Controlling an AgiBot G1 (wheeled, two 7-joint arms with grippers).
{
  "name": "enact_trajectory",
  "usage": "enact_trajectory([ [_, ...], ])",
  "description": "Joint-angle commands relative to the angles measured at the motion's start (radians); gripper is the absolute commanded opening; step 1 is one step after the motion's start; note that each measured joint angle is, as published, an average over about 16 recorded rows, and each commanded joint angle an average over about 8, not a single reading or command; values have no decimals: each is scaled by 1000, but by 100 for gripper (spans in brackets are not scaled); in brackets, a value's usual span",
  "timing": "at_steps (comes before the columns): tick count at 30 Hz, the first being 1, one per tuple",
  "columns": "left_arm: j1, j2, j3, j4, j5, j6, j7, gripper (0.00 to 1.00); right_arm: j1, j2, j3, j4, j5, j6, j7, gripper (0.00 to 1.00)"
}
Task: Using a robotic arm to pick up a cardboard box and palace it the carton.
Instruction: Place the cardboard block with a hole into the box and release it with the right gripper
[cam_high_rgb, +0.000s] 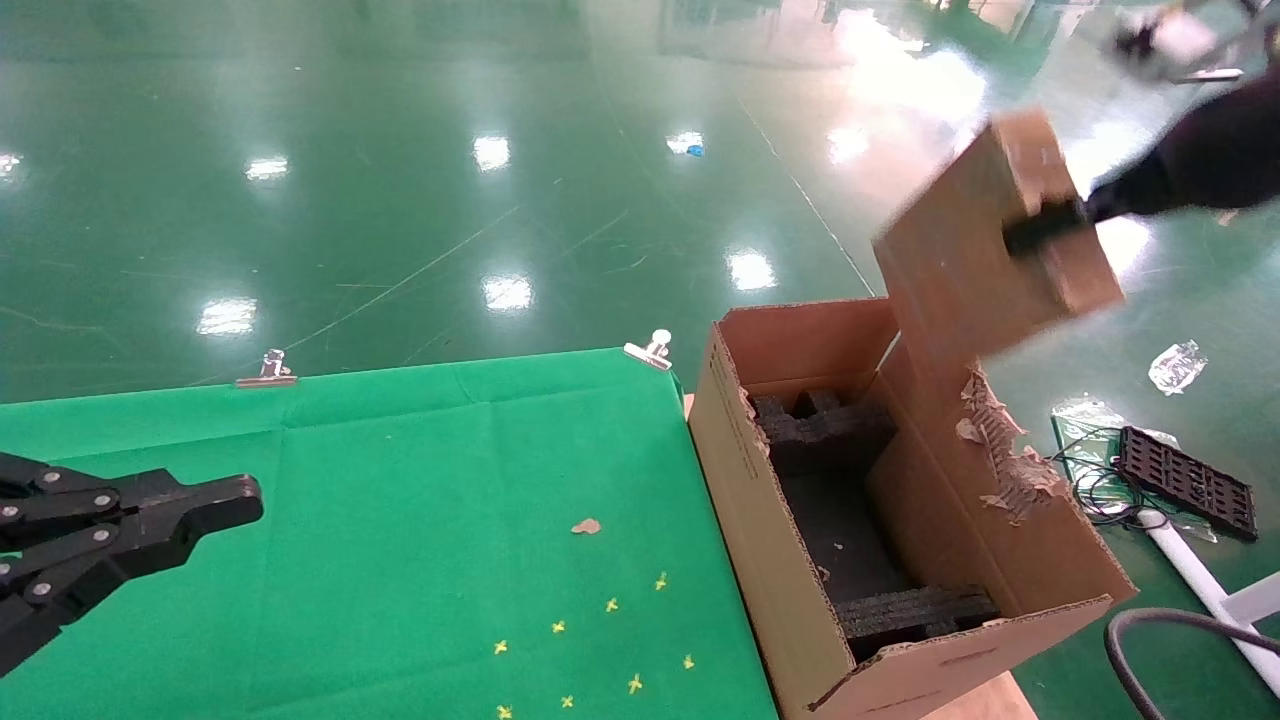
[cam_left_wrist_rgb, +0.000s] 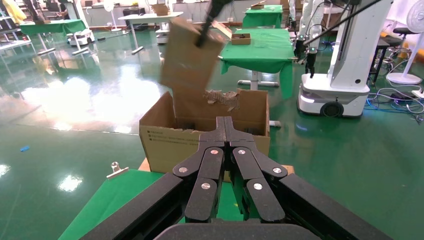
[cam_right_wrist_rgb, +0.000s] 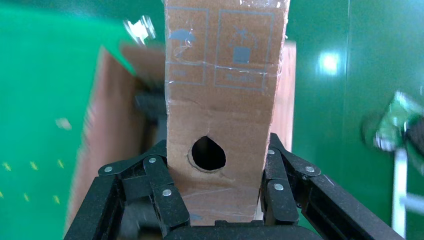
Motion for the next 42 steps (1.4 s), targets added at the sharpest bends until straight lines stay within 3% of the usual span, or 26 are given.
enact_trajectory([
  [1, 0, 0, 0, 0, 0, 0, 0, 5, -11, 16, -18, -1, -22, -22, 3, 0],
  [8, 0, 0, 1, 0, 0, 0, 0, 91, -141, 13, -32, -29, -12, 0, 16, 0],
  [9, 0, 0, 1, 0, 0, 0, 0, 99, -156, 9, -33, -36, -11, 6, 16, 0],
  [29, 0, -1, 2, 0, -1, -1, 1, 100, -329, -69, -53, -205, -22, 70, 27, 0],
  [42, -1, -1, 3, 0, -2, -1, 1, 100, -497, -106, -23, -277, 29, 175, 28, 0],
])
